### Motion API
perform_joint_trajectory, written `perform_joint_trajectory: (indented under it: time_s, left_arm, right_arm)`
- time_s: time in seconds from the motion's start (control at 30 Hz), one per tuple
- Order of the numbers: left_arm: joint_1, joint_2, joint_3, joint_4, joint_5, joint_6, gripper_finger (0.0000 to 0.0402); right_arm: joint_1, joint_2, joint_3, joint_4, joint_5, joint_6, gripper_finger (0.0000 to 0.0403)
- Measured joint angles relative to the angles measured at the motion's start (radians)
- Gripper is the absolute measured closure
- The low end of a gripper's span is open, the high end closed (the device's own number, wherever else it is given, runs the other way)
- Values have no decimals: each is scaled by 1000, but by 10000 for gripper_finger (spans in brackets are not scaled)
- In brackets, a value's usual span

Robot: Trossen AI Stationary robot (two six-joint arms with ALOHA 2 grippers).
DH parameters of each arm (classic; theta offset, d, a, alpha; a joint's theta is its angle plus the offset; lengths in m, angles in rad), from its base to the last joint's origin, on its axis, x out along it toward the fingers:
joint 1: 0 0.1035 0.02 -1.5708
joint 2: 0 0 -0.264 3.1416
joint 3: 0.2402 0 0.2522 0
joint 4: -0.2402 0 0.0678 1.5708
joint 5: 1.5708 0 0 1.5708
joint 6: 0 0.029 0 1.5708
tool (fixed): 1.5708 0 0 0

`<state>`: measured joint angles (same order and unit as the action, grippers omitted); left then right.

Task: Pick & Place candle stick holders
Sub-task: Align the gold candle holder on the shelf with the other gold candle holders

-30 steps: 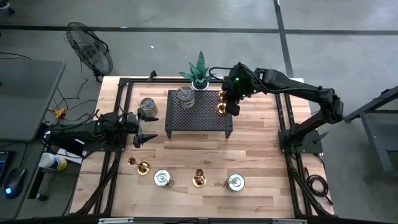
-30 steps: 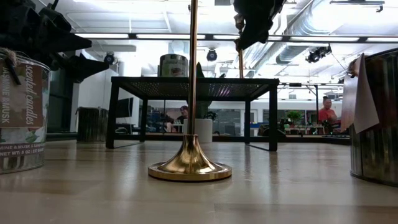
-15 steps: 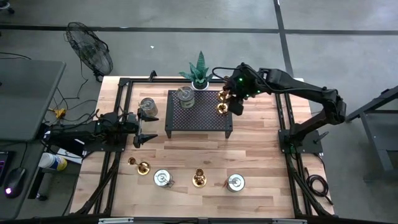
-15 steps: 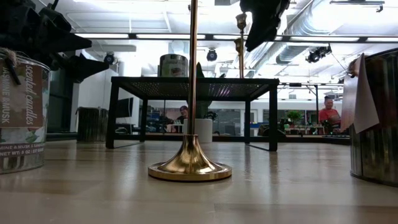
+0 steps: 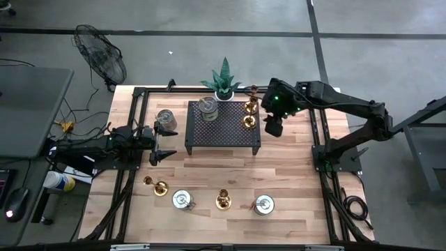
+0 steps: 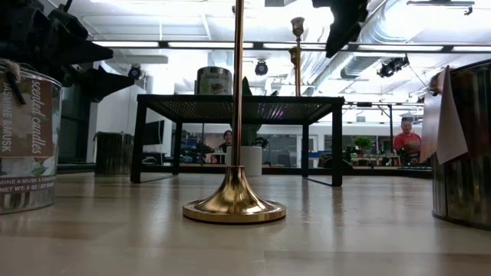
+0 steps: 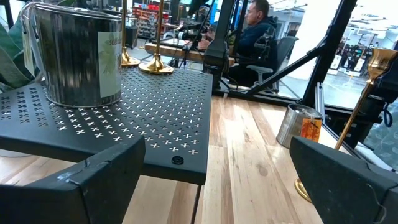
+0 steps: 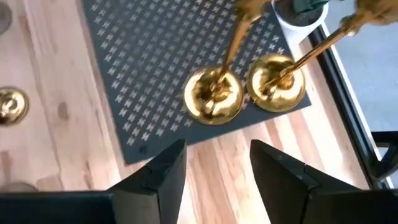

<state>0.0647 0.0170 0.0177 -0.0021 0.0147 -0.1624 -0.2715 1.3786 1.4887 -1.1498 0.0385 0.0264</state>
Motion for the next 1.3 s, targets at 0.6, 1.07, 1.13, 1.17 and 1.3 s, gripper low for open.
perform_joint_trajectory:
  time_s: [0.6, 1.07, 1.13, 1.17, 1.3]
  left_arm:
    - [0, 0, 0, 0, 0, 0, 9]
    - [0, 0, 1, 0, 0, 0, 9]
    - [0, 0, 1, 0, 0, 0, 9]
    - [0, 0, 1, 0, 0, 0, 9]
    - [0, 0, 1, 0, 0, 0, 9]
  right_arm:
    - [299, -315, -340, 80, 4, 243, 242]
    - [562, -437, -672, 487, 8, 206, 222]
    - [583, -424, -714, 566, 29, 199, 212]
    - [591, -414, -733, 605, 33, 197, 206]
    - [621, -353, -776, 757, 34, 176, 177]
